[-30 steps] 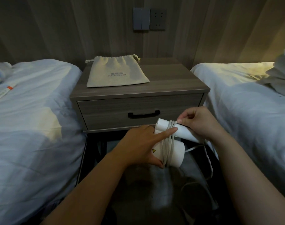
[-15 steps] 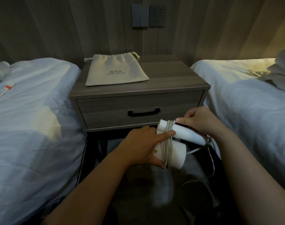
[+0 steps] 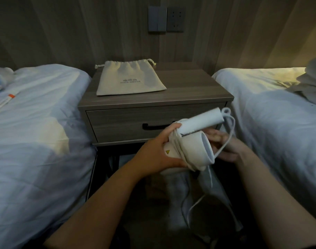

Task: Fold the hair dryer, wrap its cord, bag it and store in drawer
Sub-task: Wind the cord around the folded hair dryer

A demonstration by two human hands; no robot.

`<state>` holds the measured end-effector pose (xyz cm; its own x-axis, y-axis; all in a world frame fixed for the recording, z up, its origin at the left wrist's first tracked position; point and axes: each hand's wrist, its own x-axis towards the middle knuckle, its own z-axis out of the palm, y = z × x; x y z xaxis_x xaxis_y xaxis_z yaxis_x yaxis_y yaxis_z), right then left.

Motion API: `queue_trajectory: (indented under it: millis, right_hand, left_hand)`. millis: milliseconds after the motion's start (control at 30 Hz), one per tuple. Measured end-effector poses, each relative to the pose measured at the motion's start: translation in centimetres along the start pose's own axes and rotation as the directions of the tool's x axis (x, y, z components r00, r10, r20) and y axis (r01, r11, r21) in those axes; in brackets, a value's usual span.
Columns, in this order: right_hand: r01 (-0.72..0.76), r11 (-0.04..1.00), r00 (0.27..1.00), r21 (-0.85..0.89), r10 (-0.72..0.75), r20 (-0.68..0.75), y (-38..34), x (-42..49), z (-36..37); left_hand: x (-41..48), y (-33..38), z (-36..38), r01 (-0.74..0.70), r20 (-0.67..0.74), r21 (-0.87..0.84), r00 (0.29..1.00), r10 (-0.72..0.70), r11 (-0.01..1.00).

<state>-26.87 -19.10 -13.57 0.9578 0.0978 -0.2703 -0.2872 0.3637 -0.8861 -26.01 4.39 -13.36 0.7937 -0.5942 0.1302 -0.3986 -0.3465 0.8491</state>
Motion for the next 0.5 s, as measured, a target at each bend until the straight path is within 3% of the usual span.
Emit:
queue_trajectory:
  millis: [100, 167, 233, 333, 500]
  right_hand:
    - [0.085, 0.993, 0.996, -0.076, -0.087, -0.023, 0.4, 0.6, 1.3]
    - [0.126, 0.967, 0.981, -0.221, -0.154, -0.119, 1.1, 1.3, 1.7]
    - [0.174, 0.930, 0.974, -0.323, -0.211, -0.083, 1.5, 1.2, 2.4]
    - [0.199, 0.942, 0.980, -0.271, -0.189, 0.065, 1.3, 0.7, 2.8]
    - [0.020, 0.999, 0.943, -0.040, -0.005, 0.332, 1.1, 0.0, 2.9]
  left_hand:
    - [0.4, 0.0, -0.2, -0.029, -0.093, -0.240, 0.996, 0.006, 0.970]
    - [0.6, 0.4, -0.3, -0.031, -0.157, -0.321, 0.987, -0.021, 0.947]
    - [0.9, 0.7, -0.3, -0.022, -0.209, -0.382, 0.976, -0.063, 0.924]
    - [1.2, 0.4, -0.6, 0.048, -0.246, -0.429, 0.955, -0.168, 0.902]
    - [1.2, 0.3, -0.6, 0.094, -0.295, -0.446, 0.924, -0.245, 0.890]
